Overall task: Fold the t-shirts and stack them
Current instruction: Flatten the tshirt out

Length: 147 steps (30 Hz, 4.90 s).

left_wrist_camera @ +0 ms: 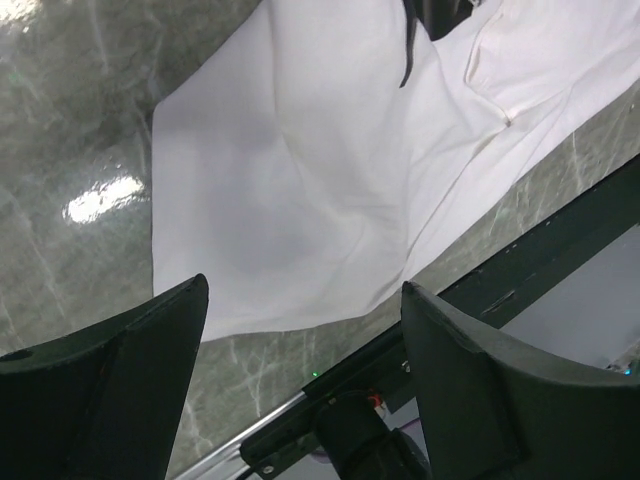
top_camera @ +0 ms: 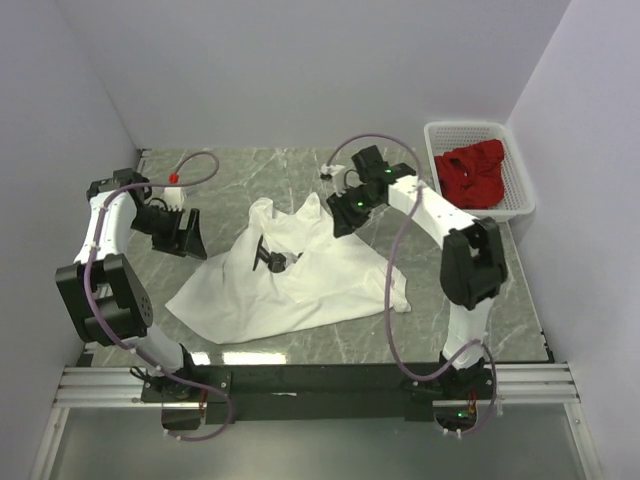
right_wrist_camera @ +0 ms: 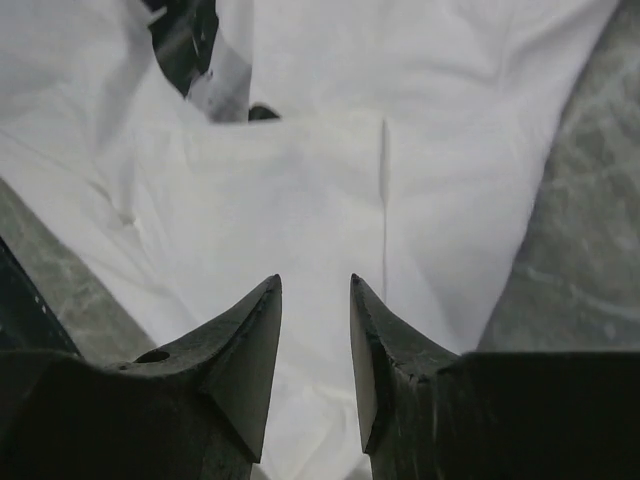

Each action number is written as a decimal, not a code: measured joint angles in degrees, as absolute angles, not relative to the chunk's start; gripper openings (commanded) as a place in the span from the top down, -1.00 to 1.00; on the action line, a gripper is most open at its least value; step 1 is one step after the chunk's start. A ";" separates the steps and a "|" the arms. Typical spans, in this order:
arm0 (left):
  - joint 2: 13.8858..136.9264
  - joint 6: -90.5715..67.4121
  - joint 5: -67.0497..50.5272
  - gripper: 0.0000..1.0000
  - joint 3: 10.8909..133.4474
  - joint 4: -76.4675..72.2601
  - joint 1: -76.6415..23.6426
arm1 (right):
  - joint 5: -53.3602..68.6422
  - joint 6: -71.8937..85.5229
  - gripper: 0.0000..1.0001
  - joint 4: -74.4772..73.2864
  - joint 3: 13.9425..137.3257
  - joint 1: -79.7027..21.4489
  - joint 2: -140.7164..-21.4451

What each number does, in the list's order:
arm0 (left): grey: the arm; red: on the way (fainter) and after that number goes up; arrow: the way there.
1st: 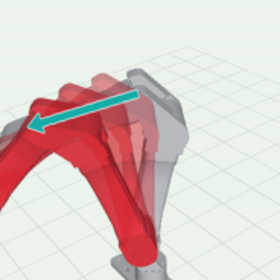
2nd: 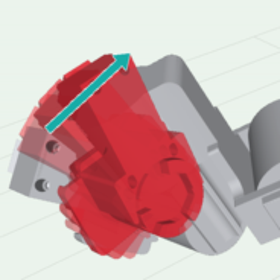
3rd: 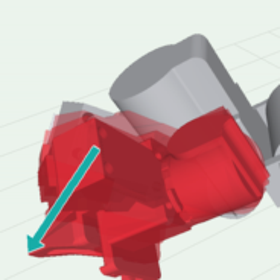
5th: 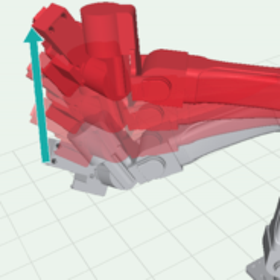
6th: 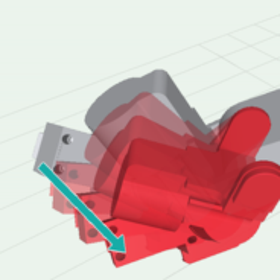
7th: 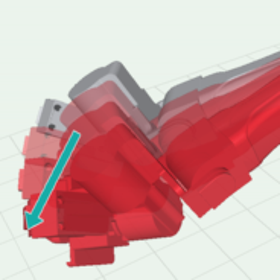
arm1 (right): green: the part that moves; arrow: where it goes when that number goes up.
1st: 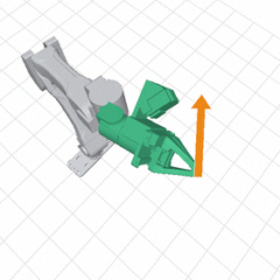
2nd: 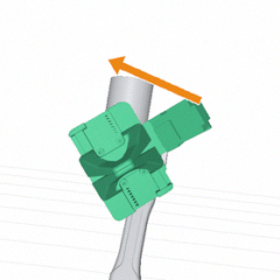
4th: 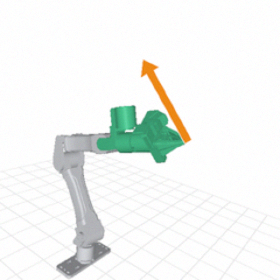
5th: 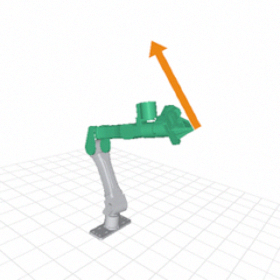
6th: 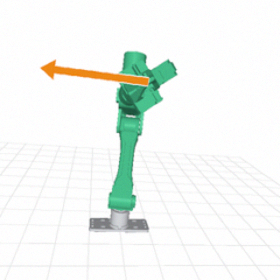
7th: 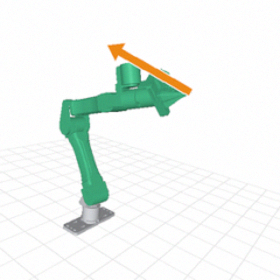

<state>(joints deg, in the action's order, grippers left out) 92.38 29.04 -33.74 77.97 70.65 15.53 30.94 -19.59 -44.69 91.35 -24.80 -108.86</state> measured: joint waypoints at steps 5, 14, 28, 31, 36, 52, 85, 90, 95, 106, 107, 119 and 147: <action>92.36 27.75 -33.67 -0.69 77.91 71.66 18.52 | 31.92 -18.22 0.15 -43.92 101.03 -27.24 -120.05; 92.42 28.01 -32.86 -0.69 77.93 73.84 21.30 | 32.73 -17.58 0.07 -45.19 107.96 -28.18 -128.51; 93.69 29.15 -32.29 -0.70 80.07 75.46 22.06 | 32.56 -17.15 -0.05 -45.28 108.01 -30.24 -131.61; 93.69 29.47 -32.29 -0.70 80.07 75.77 22.06 | 32.62 -17.17 -0.05 -45.36 108.03 -30.22 -131.63; 93.69 29.93 -32.29 -0.70 80.05 75.81 22.06 | 32.97 -17.17 -0.04 -46.78 109.54 -30.22 -131.63; 94.67 30.39 -32.56 -0.70 80.05 75.92 22.06 | 32.05 -17.93 -0.04 -48.86 111.70 -29.19 -131.57; 94.76 36.91 -32.62 -0.49 78.78 76.05 22.06 | 42.33 -15.27 1.00 -52.75 108.68 -27.11 -132.84; 93.82 46.30 -28.62 -0.36 73.03 75.50 22.15 | 44.07 -15.25 1.00 -53.17 103.55 -20.01 -123.15; 89.12 63.57 -29.15 -0.41 68.07 76.60 24.91 | 43.72 -17.34 1.00 -53.32 97.95 -7.03 -108.33; 87.22 88.99 -32.77 -0.29 65.58 74.98 23.81 | 41.41 -22.63 1.00 -57.76 85.86 -0.16 -99.83; 85.32 91.46 -32.75 -0.27 63.05 74.65 22.39 | 41.41 -22.65 1.00 -58.02 85.86 -0.27 -99.85; 67.20 100.62 -30.41 -0.20 38.46 68.05 4.93 | 40.03 -23.07 1.00 -58.81 85.93 -0.27 -99.81; 73.95 87.64 -27.40 0.50 42.19 55.81 -1.04 | 39.48 -24.01 1.00 -61.80 86.17 -0.27 -99.81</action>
<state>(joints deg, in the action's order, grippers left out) 73.95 87.64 -27.40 42.19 55.81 -1.04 39.48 -24.01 -61.80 86.17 -0.27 -99.81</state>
